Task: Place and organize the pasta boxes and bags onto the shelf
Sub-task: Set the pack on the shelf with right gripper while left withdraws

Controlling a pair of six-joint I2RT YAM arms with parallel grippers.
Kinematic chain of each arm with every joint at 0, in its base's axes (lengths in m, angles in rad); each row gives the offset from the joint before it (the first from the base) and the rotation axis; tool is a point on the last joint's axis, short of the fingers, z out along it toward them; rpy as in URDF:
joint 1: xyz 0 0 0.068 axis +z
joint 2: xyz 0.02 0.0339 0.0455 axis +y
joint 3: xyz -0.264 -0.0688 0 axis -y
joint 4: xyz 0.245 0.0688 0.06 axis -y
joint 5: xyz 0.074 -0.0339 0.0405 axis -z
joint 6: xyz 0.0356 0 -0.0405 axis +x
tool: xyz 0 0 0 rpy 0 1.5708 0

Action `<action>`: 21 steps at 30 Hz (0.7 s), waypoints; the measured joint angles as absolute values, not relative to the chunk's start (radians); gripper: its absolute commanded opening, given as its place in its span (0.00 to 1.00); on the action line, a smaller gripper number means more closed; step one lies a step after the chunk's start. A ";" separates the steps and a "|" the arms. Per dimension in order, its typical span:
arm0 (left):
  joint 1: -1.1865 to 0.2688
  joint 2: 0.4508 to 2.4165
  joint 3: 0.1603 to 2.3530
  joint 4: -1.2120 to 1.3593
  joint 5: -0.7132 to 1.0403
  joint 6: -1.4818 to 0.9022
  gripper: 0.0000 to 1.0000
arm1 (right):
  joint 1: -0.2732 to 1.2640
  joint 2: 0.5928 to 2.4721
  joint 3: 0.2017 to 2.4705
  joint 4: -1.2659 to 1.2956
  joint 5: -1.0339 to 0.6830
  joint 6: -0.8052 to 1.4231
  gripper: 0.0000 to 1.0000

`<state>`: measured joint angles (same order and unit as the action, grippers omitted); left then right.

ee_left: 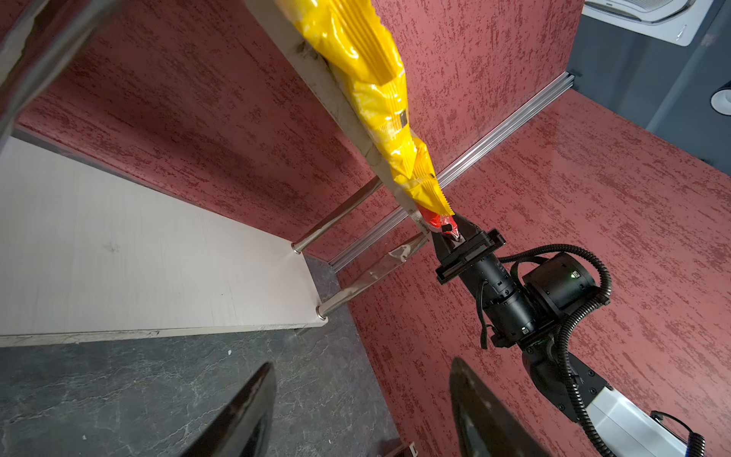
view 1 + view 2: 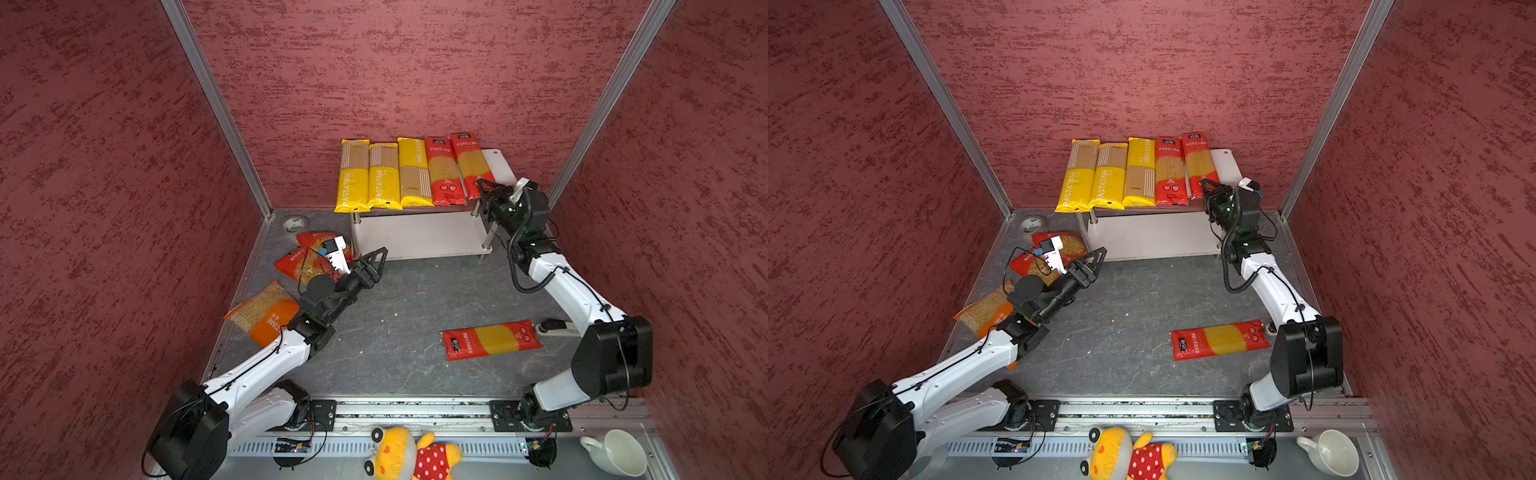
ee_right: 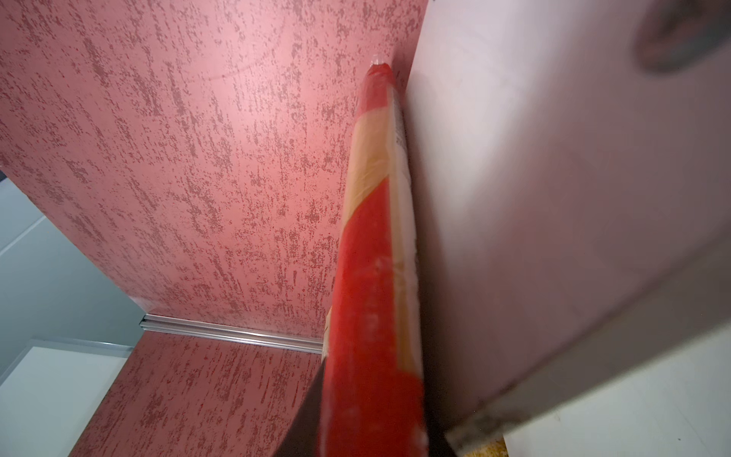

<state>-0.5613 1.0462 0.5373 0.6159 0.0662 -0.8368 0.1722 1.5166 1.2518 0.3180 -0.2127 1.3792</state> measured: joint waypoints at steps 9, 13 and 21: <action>-0.568 1.048 0.519 0.611 0.052 -0.837 0.69 | 0.193 1.502 1.224 0.346 -0.246 1.403 0.25; -0.573 1.045 0.503 0.603 0.042 -0.837 0.69 | 0.192 1.504 1.224 0.346 -0.258 1.414 0.16; -0.573 1.037 0.492 0.596 0.024 -0.837 0.69 | 0.184 1.504 1.221 0.352 -0.288 1.426 0.23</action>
<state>-0.5728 1.0374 0.4923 0.5964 0.0238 -0.8371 0.1837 1.5043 1.2205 0.3519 -0.2882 1.4261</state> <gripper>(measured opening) 0.689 0.208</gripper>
